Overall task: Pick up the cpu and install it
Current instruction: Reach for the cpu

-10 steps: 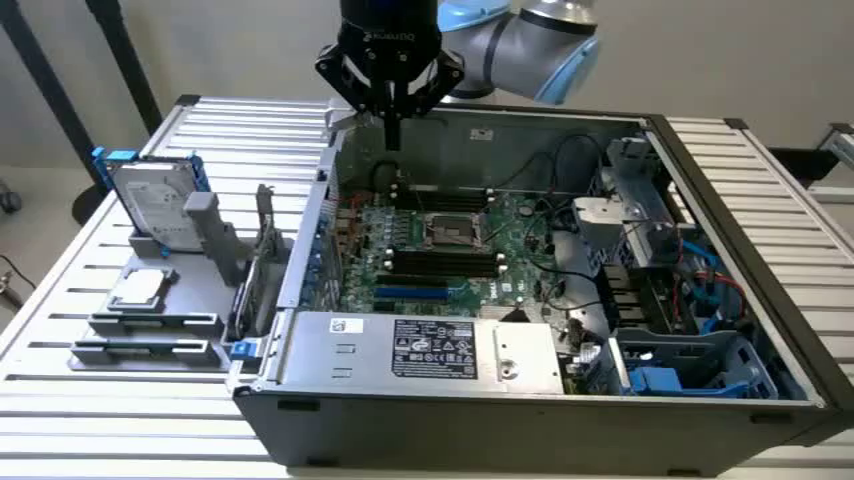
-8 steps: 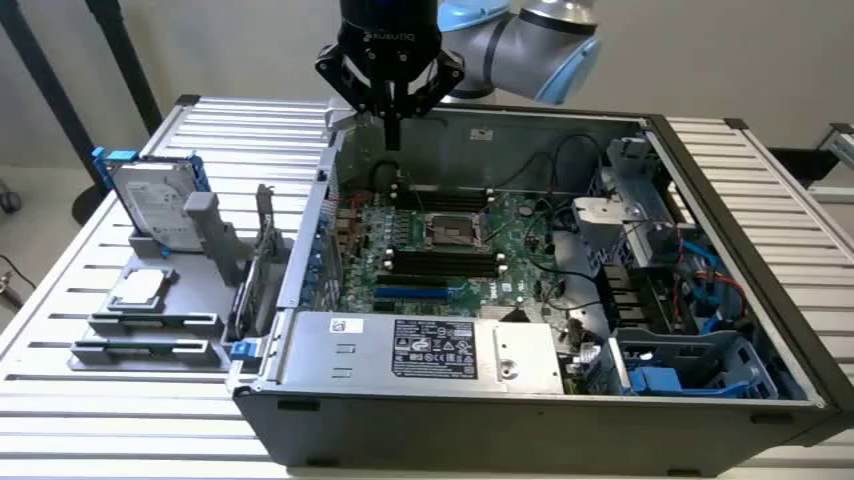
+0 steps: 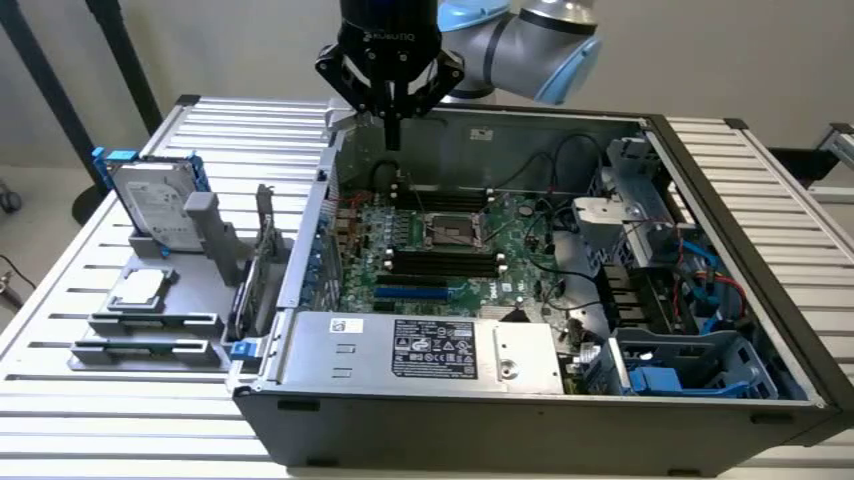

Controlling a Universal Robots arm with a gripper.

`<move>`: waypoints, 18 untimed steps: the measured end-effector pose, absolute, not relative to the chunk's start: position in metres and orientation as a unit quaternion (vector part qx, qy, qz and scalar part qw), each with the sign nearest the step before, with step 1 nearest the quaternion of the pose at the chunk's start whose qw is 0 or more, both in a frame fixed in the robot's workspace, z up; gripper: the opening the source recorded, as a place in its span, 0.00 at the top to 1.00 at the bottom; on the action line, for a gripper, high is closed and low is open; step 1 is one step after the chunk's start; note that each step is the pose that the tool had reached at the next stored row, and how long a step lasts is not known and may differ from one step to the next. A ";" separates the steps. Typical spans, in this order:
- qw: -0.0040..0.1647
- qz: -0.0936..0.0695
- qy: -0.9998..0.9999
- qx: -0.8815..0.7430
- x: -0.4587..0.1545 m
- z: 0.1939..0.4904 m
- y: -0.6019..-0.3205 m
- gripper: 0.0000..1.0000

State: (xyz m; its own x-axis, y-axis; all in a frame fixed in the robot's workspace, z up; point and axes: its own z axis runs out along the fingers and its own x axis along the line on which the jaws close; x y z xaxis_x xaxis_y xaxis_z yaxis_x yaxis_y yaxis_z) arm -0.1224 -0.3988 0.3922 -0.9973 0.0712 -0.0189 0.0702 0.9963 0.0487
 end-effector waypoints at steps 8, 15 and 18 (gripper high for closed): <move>0.010 0.024 0.999 0.035 -0.141 0.392 -0.391 0.89; 0.010 0.024 0.999 0.035 -0.173 0.391 -0.384 0.89; 0.010 0.024 0.999 0.035 -0.187 0.389 -0.384 0.89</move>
State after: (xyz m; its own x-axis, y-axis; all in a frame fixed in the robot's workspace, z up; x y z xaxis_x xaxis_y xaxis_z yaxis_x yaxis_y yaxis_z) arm -0.1867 -0.3835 0.3894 -0.9973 0.0712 -0.0190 0.0702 0.9963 0.0488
